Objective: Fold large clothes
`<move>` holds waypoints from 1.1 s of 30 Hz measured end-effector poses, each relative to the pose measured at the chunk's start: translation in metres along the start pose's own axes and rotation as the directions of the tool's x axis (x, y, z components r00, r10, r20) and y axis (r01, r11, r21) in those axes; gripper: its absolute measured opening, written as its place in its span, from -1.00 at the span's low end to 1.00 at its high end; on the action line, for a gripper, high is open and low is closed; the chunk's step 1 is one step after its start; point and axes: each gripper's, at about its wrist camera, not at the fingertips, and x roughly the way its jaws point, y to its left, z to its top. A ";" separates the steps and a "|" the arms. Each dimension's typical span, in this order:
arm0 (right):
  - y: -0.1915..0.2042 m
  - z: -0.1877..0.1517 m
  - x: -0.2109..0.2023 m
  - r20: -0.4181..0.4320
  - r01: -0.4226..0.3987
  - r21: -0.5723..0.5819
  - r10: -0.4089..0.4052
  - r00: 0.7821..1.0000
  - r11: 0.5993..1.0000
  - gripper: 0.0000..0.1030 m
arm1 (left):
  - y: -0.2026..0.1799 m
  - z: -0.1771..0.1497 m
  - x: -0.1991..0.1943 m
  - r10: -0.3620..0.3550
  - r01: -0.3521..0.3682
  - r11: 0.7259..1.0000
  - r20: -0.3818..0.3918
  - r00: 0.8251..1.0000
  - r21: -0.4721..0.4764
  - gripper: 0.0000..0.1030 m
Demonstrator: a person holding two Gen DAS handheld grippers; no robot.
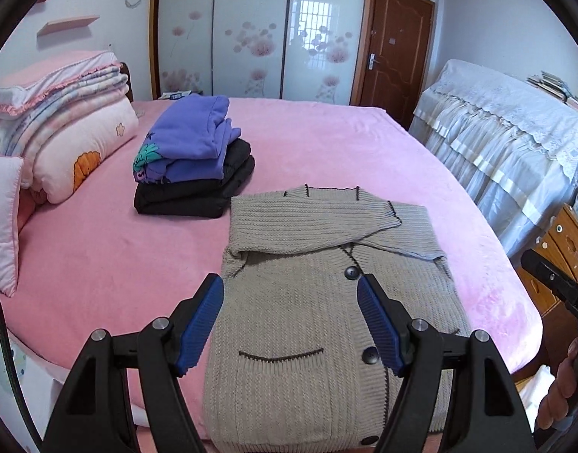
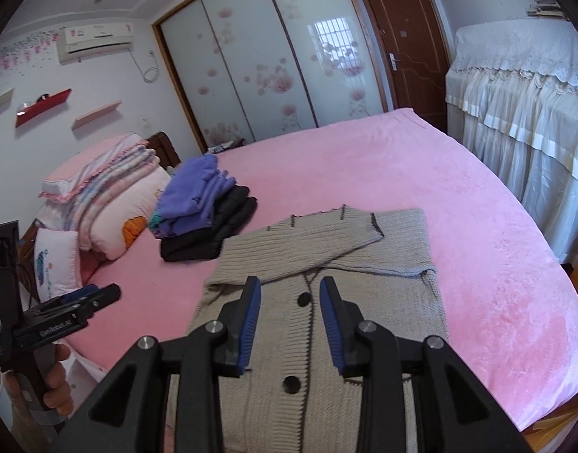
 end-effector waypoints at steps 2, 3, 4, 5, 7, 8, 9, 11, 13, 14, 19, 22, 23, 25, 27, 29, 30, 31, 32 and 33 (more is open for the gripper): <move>0.009 -0.003 -0.012 0.021 -0.051 0.014 0.050 0.999 0.999 -0.37 | -0.004 -0.004 -0.016 -0.020 0.020 1.000 0.021 1.000 0.012 0.40; 0.014 -0.004 -0.017 0.027 -0.075 0.021 0.074 0.997 0.997 -0.37 | -0.005 -0.007 -0.024 -0.020 0.020 1.000 0.034 0.999 0.019 0.40; 0.020 -0.006 -0.021 0.034 -0.094 0.020 0.093 0.995 0.995 -0.37 | -0.006 -0.011 -0.031 -0.015 0.014 1.000 0.046 0.999 0.026 0.40; 0.027 -0.008 -0.026 0.037 -0.102 0.006 0.102 0.994 0.995 -0.37 | -0.007 -0.015 -0.039 -0.012 0.010 0.999 0.063 0.998 0.033 0.40; 0.040 -0.013 -0.035 0.048 -0.101 -0.031 0.103 0.994 0.994 -0.37 | -0.006 -0.025 -0.052 -0.020 0.017 0.999 0.085 0.996 0.036 0.41; 0.046 -0.017 -0.040 0.049 -0.098 -0.059 0.101 0.994 0.993 -0.37 | -0.004 -0.031 -0.058 -0.036 0.034 0.999 0.087 0.996 0.020 0.43; 0.051 -0.021 -0.045 0.047 -0.090 -0.088 0.095 0.994 0.992 -0.35 | 0.000 -0.039 -0.062 -0.046 0.045 0.999 0.092 0.995 0.015 0.51; 0.058 -0.033 -0.052 0.039 -0.068 -0.146 0.075 0.996 0.987 -0.21 | 0.007 -0.055 -0.066 -0.065 0.065 0.998 0.105 0.992 0.009 0.58; 0.062 -0.047 -0.056 0.032 -0.036 -0.207 0.044 0.999 0.978 -0.10 | 0.012 -0.071 -0.067 -0.066 0.065 0.998 0.121 0.990 0.018 0.58; 0.063 -0.055 -0.057 0.027 -0.019 -0.237 0.026 0.999 0.971 -0.10 | 0.015 -0.080 -0.064 -0.055 0.052 0.998 0.118 0.991 0.031 0.58; 0.050 -0.095 -0.048 -0.049 0.014 -0.342 -0.032 0.998 0.940 -0.10 | 0.039 -0.130 -0.023 -0.081 0.084 0.992 -0.031 0.996 0.097 0.58; 0.029 -0.119 -0.035 -0.107 0.039 -0.375 -0.085 0.991 0.926 -0.10 | 0.059 -0.165 0.012 -0.085 0.098 0.990 -0.128 0.988 0.098 0.58; 0.019 -0.127 -0.029 -0.132 0.043 -0.379 -0.100 0.986 0.924 -0.10 | 0.067 -0.177 0.026 -0.086 0.103 0.990 -0.167 0.982 0.094 0.58; -0.002 -0.142 -0.017 -0.184 0.062 -0.380 -0.142 0.973 0.923 -0.10 | 0.083 -0.199 0.053 -0.105 0.125 0.990 -0.246 0.963 0.069 0.58; -0.027 -0.158 -0.003 -0.245 0.068 -0.367 -0.167 0.955 0.928 -0.10 | 0.098 -0.217 0.073 -0.121 0.136 0.990 -0.313 0.942 0.029 0.46; -0.053 -0.173 0.010 -0.303 0.088 -0.339 -0.198 0.932 0.937 -0.10 | 0.112 -0.231 0.090 -0.139 0.143 0.990 -0.369 0.919 -0.017 0.41; -0.067 -0.180 0.016 -0.332 0.100 -0.314 -0.208 0.920 0.944 -0.10 | 0.117 -0.236 0.096 -0.145 0.143 0.989 -0.390 0.909 -0.034 0.37; -0.083 -0.186 0.023 -0.365 0.114 -0.280 -0.215 0.906 0.953 -0.10 | 0.122 -0.243 0.102 -0.156 0.147 0.988 -0.413 0.897 -0.053 0.36; -0.096 -0.191 0.029 -0.393 0.126 -0.248 -0.218 0.893 0.961 -0.10 | 0.125 -0.250 0.105 -0.160 0.147 0.987 -0.427 0.890 -0.064 0.36; -0.108 -0.196 0.033 -0.419 0.136 -0.215 -0.217 0.882 0.967 -0.10 | 0.128 -0.253 0.109 -0.167 0.150 0.986 -0.439 0.883 -0.073 0.36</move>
